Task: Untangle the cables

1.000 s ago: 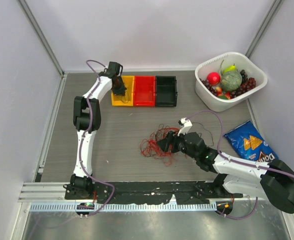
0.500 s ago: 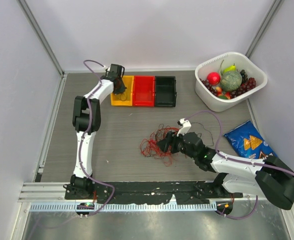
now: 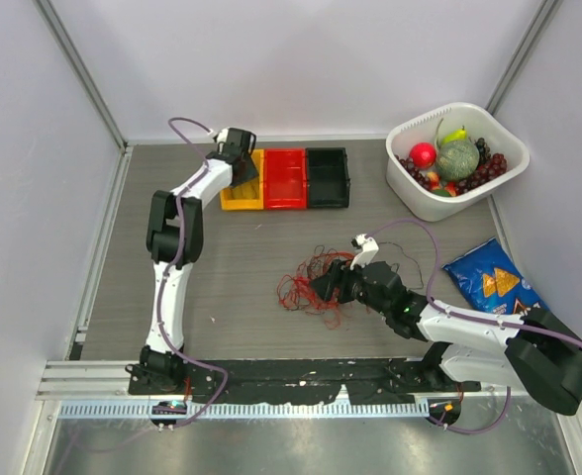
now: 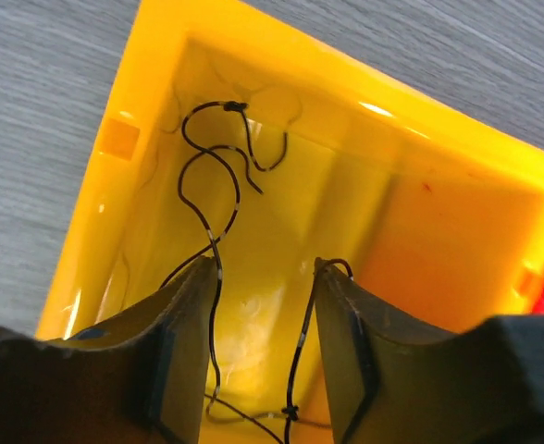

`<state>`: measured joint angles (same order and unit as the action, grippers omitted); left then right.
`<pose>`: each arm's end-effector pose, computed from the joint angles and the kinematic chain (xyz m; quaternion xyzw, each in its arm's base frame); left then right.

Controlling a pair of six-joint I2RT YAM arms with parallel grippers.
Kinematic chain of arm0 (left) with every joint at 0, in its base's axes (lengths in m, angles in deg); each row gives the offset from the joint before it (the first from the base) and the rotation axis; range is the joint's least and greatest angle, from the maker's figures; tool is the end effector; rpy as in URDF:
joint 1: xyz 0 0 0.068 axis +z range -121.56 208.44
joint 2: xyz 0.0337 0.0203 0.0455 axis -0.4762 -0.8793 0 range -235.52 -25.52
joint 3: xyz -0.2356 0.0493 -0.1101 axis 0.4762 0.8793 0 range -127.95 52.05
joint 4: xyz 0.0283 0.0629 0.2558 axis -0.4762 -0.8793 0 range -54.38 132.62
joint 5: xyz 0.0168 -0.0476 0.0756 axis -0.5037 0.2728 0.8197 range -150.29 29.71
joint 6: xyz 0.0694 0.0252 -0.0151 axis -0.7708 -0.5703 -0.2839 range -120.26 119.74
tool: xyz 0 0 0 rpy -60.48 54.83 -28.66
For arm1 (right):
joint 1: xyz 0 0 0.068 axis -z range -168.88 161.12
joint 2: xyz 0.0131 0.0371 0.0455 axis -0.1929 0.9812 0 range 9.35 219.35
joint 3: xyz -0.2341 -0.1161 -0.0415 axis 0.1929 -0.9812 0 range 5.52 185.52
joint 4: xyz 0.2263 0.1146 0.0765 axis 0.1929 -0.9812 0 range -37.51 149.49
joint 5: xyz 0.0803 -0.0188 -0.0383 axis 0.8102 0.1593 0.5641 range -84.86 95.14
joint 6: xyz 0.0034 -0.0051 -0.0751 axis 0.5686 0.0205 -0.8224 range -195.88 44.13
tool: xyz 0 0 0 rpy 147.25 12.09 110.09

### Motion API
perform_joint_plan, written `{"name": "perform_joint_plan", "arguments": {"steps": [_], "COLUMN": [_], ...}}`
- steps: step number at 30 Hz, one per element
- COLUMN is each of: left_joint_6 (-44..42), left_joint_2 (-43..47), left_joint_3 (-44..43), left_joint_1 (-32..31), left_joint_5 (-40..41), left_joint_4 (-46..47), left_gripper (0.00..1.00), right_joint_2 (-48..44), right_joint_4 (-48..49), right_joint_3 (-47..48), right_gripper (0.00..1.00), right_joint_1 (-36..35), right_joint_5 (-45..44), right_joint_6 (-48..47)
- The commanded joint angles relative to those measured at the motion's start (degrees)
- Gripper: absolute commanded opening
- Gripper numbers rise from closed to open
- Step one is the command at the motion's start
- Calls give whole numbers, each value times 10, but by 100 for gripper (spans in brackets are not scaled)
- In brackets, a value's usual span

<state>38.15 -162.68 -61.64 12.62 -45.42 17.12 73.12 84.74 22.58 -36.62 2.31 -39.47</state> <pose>0.5320 -0.1338 0.1411 -0.2264 0.9019 -0.0504 0.3645 0.1700 0.1824 0.1525 -0.0677 0.8235 0.3621 0.4316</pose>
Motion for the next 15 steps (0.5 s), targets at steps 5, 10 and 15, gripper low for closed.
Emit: {"name": "perform_joint_plan", "arguments": {"steps": [5,10,15], "left_joint_6": [31,31,20], "left_joint_2": [169,230,256], "left_joint_3": [109,128,138], "left_joint_1": [-4,-9,-9], "left_joint_5": [2,2,15], "left_joint_4": [24,3,-12], "left_gripper": [63,82,86], "right_joint_2": [-15,-14,-16], "right_joint_4": [34,37,36], "right_joint_3": [-6,-6,-8], "right_gripper": [69,69,69], "right_joint_1": [4,4,4], "right_joint_5": [-1,-2,-3], "right_joint_6": [6,7,7]}}
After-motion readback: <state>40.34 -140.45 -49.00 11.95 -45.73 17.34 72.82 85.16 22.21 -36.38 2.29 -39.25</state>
